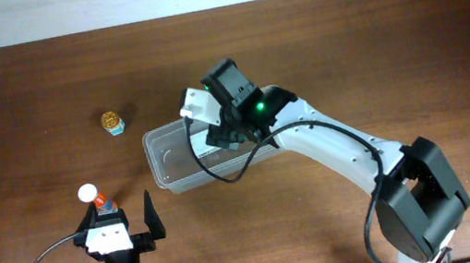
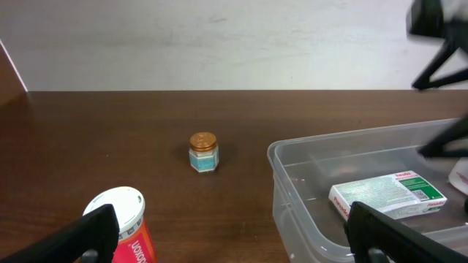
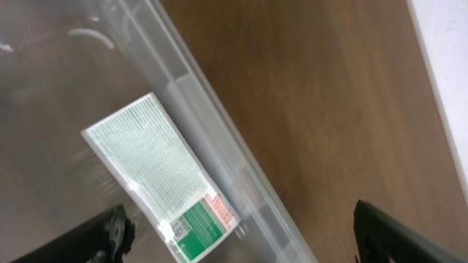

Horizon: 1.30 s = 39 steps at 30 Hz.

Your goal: Pack container

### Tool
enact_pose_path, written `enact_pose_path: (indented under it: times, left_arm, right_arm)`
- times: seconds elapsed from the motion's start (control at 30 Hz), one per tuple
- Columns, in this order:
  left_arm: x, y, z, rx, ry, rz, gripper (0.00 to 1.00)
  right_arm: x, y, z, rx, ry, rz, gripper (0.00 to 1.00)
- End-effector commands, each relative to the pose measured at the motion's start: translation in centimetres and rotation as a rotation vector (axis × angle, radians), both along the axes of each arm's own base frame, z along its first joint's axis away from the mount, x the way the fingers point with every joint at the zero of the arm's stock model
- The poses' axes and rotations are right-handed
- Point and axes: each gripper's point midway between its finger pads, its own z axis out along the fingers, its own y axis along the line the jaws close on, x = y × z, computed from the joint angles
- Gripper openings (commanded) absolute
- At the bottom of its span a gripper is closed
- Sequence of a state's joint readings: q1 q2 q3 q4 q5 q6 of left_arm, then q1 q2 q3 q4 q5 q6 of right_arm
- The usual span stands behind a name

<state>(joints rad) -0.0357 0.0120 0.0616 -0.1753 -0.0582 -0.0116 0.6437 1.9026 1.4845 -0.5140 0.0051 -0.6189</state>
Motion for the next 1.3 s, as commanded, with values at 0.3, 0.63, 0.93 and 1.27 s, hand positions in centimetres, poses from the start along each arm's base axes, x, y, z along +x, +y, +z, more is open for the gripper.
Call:
enact_pose_path:
  times: [0.3,0.63,0.93,1.27]
  left_arm:
    - [0.0,0.0,-0.3,0.003,0.003,-0.005,0.99]
    - [0.0,0.0,-0.3,0.003,0.003,-0.005,0.99]
    - [0.0,0.0,-0.3,0.003,0.003,-0.005,0.99]
    - [0.0,0.0,-0.3,0.003,0.003,-0.005,0.99]
  right_arm:
    - [-6.0,6.0,6.1,0.318,0.344,-0.27,0.56]
    - [-5.6,7.1,3.5,0.38,0.456,-0.458,0.07]
    - [-5.1,7.6,-1.7,0.322,0.51,-0.507,0.04]
    - [-4.7,7.9,-4.8,0.288,0.529,-0.519,0.04]
